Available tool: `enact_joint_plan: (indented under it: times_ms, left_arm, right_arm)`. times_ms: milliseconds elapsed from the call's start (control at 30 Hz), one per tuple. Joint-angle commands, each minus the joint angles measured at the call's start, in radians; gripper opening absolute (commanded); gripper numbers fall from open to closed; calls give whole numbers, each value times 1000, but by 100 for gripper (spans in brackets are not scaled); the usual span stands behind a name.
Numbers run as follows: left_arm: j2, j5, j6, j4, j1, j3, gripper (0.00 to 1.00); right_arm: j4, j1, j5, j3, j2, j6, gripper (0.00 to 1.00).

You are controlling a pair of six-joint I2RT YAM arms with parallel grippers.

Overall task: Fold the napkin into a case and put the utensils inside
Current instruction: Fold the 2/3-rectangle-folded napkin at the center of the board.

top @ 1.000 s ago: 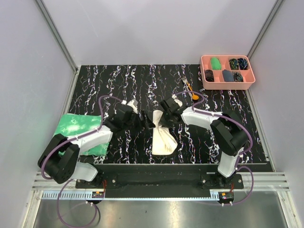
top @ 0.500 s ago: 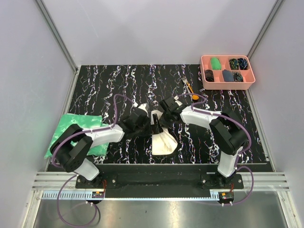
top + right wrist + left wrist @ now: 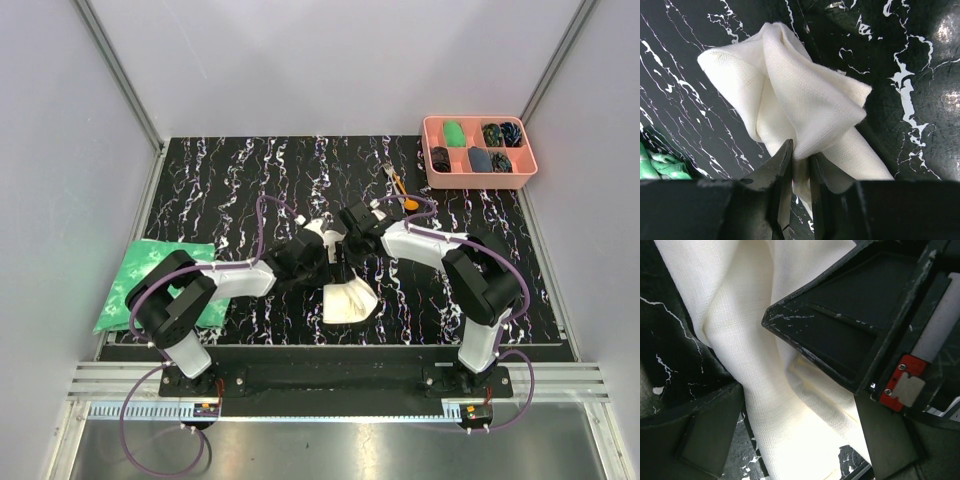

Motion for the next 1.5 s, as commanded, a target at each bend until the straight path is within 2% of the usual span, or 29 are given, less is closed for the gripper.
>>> enact_joint_plan:
  times_ms: [0, 167, 267, 400, 433, 533, 700, 767, 800, 967, 1133, 1233, 1267, 1400, 1467]
  left_arm:
    - [-17, -42, 7, 118, 0, -23, 99]
    - [-13, -80, 2, 173, -7, -37, 99]
    - [29, -62, -10, 162, -3, -11, 91]
    - [29, -21, -27, 184, 0, -35, 70]
    - [24, -16, -28, 182, 8, -40, 61]
    - [7, 10, -32, 201, 31, -70, 51]
    - [-6, 59, -36, 227, 55, -106, 41]
    - [-3, 78, -44, 242, 60, -116, 35]
    - [3, 88, -45, 260, 63, -120, 33]
    - [4, 114, -58, 270, 66, -129, 31]
    - [6, 128, -62, 280, 72, -138, 30]
    - [10, 134, -62, 279, 75, -136, 28]
    - [12, 137, -64, 280, 75, -141, 27]
    - [24, 153, -71, 296, 81, -143, 23]
    - [29, 165, -82, 302, 86, -144, 21]
  right_arm:
    - [-22, 14, 8, 35, -12, 0, 26]
    - [-23, 14, -32, 40, -11, 7, 25]
    - [-23, 14, -33, 41, -3, 0, 25]
    - [-8, 14, -47, 44, -6, -46, 29]
    - [-8, 14, -49, 47, -3, -60, 30]
    - [4, 6, -64, 50, -9, -121, 39]
    - [17, -8, -111, 58, -26, -273, 63]
    - [17, -15, -139, 61, -29, -322, 66]
    - [17, -21, -168, 58, -35, -365, 70]
    - [9, -37, -223, 32, -67, -494, 73]
    - [23, -76, -304, -19, -146, -536, 77]
    - [33, -104, -366, -60, -208, -546, 85]
    - [43, -129, -398, -72, -225, -546, 90]
    - [60, -186, -473, -149, -320, -533, 90]
    - [63, -195, -489, -207, -350, -540, 86]
